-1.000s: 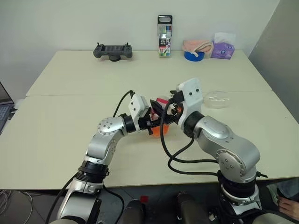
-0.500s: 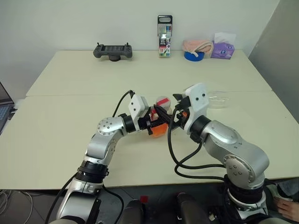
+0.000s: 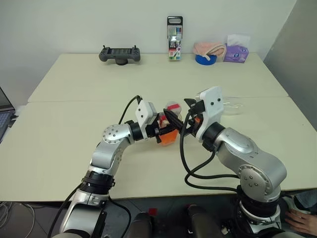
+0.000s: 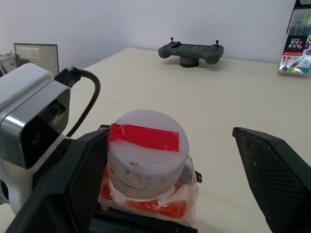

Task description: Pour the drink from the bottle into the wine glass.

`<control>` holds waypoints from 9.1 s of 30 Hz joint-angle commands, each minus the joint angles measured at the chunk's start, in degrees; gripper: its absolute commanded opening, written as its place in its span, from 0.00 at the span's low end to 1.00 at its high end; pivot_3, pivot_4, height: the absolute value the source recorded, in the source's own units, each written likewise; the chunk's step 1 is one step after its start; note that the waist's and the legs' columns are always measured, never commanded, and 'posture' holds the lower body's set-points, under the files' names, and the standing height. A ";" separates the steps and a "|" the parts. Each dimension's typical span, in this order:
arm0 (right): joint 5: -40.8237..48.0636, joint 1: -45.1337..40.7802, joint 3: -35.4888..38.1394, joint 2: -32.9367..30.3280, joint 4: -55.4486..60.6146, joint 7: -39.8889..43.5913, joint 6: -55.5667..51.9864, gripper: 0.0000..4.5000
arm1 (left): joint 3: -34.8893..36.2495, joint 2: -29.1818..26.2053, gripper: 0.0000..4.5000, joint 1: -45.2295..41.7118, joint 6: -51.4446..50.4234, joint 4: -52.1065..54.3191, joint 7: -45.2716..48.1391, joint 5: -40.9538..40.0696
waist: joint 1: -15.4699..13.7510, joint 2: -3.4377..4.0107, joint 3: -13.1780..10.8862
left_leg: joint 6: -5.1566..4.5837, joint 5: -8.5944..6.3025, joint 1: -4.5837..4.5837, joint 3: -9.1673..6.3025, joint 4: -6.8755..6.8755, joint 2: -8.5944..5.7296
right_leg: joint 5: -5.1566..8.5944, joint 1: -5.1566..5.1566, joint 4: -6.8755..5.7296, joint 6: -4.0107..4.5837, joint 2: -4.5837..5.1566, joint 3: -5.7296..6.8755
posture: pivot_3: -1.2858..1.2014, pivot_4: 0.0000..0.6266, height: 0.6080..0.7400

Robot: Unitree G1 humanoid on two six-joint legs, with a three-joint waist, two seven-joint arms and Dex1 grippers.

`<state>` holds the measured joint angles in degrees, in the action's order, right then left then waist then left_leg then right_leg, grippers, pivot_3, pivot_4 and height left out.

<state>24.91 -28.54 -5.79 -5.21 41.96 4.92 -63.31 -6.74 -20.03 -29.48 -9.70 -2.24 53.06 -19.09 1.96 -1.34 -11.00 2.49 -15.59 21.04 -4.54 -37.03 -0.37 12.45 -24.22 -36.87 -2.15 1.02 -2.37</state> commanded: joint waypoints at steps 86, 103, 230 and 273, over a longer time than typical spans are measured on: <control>19.18 1.71 0.64 -20.43 1.52 20.19 3.11 1.00 | 20.70 -4.88 0.35 -11.94 11.64 -28.07 -21.64 1.08 | 0.47 -0.04 0.00 | -0.04 -0.02 0.02 -0.06 0.03 0.04 | 0.00 -0.02 0.01 -0.02 -0.01 0.09 | 0.52 0.24 1.00; 10.57 -6.45 -5.09 -13.36 -8.55 20.44 12.87 1.00 | 24.17 -7.54 0.35 -12.55 17.05 -40.23 -26.04 3.26 | -0.27 -0.14 0.03 | 0.01 -0.02 0.06 -0.07 0.01 -0.04 | -0.17 -0.04 0.00 0.23 0.09 0.12 | 0.52 0.24 1.00; -23.02 -9.69 -7.99 8.37 -77.81 20.64 69.92 0.05 | 29.92 -17.95 1.00 42.80 -15.01 32.71 -11.43 -15.17 | 1.43 0.02 0.11 | 0.01 -0.06 -0.22 0.35 0.03 1.02 | -0.23 -0.23 -0.15 0.88 -1.02 -0.20 | 0.52 0.24 1.00; 11.55 -17.20 8.13 -39.70 -21.21 56.66 16.55 0.99 | 29.67 -7.57 1.00 15.63 -0.73 1.65 -32.39 0.08 | -0.04 -0.11 0.11 | 0.01 -0.09 -0.13 0.28 0.01 0.93 | -0.18 -0.10 0.04 0.84 -0.97 -0.10 | 0.52 0.24 1.00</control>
<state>35.23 -43.92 1.90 -44.86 19.05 62.09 -46.84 22.99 -26.29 -11.89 -11.81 -0.59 20.66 -19.66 1.92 -1.45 -10.89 2.51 -15.68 20.91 -4.25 -37.05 0.56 12.27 -24.32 -36.83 -1.32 0.06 -2.48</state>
